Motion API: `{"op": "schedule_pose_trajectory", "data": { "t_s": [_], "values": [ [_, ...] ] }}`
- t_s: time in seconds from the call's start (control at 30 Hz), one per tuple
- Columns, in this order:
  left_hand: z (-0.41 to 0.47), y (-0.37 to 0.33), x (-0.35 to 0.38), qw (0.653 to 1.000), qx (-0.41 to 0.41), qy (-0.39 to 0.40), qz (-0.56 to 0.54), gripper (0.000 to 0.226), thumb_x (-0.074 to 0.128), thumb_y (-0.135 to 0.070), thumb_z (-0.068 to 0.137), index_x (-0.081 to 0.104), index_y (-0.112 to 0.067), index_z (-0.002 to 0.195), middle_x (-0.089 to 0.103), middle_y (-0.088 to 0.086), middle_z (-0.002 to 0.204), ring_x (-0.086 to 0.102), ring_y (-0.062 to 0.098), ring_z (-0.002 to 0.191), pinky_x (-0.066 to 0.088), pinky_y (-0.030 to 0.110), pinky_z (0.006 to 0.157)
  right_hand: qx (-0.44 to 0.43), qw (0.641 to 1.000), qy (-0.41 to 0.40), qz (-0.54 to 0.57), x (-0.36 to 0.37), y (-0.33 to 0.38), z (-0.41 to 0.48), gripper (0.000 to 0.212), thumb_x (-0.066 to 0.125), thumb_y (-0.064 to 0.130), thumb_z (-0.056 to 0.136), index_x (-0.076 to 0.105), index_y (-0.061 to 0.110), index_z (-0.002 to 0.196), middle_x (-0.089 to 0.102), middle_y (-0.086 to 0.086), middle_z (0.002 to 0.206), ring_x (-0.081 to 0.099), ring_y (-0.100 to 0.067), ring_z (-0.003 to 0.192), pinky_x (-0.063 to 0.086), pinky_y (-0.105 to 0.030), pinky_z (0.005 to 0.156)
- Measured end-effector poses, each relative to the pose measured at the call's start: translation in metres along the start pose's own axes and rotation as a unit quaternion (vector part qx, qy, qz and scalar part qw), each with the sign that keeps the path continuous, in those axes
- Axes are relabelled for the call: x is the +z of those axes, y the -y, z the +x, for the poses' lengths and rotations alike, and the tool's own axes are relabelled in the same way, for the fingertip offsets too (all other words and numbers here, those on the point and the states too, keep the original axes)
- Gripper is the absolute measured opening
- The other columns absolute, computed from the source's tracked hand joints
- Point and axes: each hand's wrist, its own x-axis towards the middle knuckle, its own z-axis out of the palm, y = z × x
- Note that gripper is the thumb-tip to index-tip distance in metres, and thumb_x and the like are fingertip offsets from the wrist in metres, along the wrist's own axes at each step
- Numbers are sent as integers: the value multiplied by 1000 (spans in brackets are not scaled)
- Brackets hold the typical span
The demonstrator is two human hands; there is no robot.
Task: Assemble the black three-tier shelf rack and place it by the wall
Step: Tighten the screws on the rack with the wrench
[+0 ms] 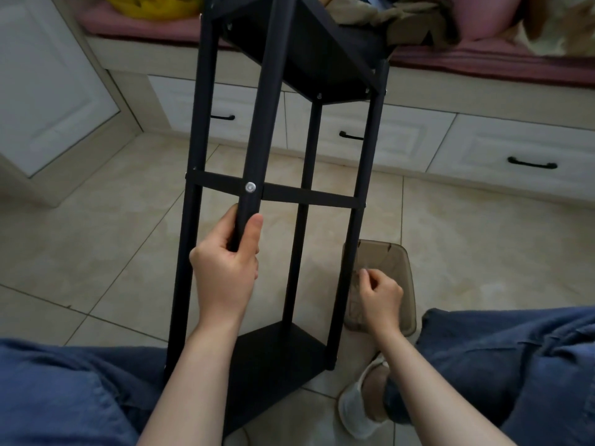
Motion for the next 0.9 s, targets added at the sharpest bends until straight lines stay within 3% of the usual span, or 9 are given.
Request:
{"op": "schedule_pose_trajectory", "data": {
  "t_s": [0.07, 0.17, 0.33, 0.43, 0.53, 0.6, 0.67, 0.8, 0.9],
  "values": [
    [0, -1, 1, 1000, -1, 3, 2, 33, 58, -48, 97, 71, -20, 108, 56, 0, 61, 55, 18, 48, 46, 28, 45, 42, 998, 16, -48, 0, -16, 3, 31, 56, 20, 100, 66, 18, 71, 57, 7, 58, 53, -6, 54, 33, -18, 46],
    [-1, -1, 3, 1000, -7, 3, -4, 39, 58, -49, 96, 71, -15, 110, 57, 0, 61, 55, 17, 48, 46, 27, 46, 110, 989, 46, -93, 4, -35, 7, 41, 55, 21, 101, 61, 16, 61, 57, 0, 56, 51, -11, 53, 34, -25, 46],
    [-3, -2, 3, 1000, -20, 3, -8, 40, 58, -49, 95, 71, -14, 112, 55, -1, 60, 54, 17, 47, 45, 26, 45, 169, 973, 103, -117, 9, -39, 16, 36, 48, 27, 104, 67, 5, 83, 68, -16, 85, 61, -28, 77, 39, -30, 64],
    [-4, -3, 3, 999, -26, 14, -17, 39, 59, -47, 94, 71, -15, 114, 56, -1, 61, 53, 16, 47, 46, 26, 45, 178, 981, 54, -55, 8, -18, 25, 29, 44, 25, 105, 66, 8, 101, 68, -17, 104, 56, -25, 81, 38, -31, 75],
    [-5, -5, 4, 999, -31, 22, -23, 38, 60, -48, 91, 71, -18, 112, 56, -3, 61, 53, 14, 48, 45, 26, 46, 208, 977, -20, 40, 0, 13, 60, 37, 39, 26, 107, 56, 3, 131, 60, -15, 126, 56, -33, 114, 40, -35, 93],
    [-7, -8, 4, 999, -32, 25, -18, 35, 61, -49, 90, 71, -21, 109, 57, -5, 62, 54, 14, 50, 46, 27, 48, 206, 975, -32, 76, -12, 36, 91, 36, 37, 31, 107, 58, 6, 122, 62, -14, 125, 57, -33, 116, 44, -40, 101],
    [-8, -9, 4, 999, -32, 23, -13, 33, 62, -51, 89, 71, -23, 106, 58, -5, 63, 54, 14, 51, 46, 29, 50, 174, 980, -7, 100, -22, 58, 117, 30, 38, 35, 106, 58, 12, 107, 65, -14, 115, 60, -33, 110, 46, -50, 103],
    [-10, -7, -1, 999, -36, 20, -11, 29, 58, -58, 91, 66, -30, 91, 57, -1, 63, 52, 19, 50, 45, 37, 48, 122, 978, 100, 135, -33, 93, 145, 42, 48, 35, 103, 53, 7, 134, 63, -8, 117, 61, -28, 111, 49, -46, 101],
    [-11, -6, -6, 999, -35, 21, -1, 25, 52, -60, 88, 63, -37, 90, 58, 0, 64, 51, 19, 49, 45, 36, 47, 125, 958, 163, 202, -36, 104, 150, 40, 56, 31, 101, 51, 10, 134, 66, -8, 118, 65, -27, 107, 52, -44, 96]
  ]
}}
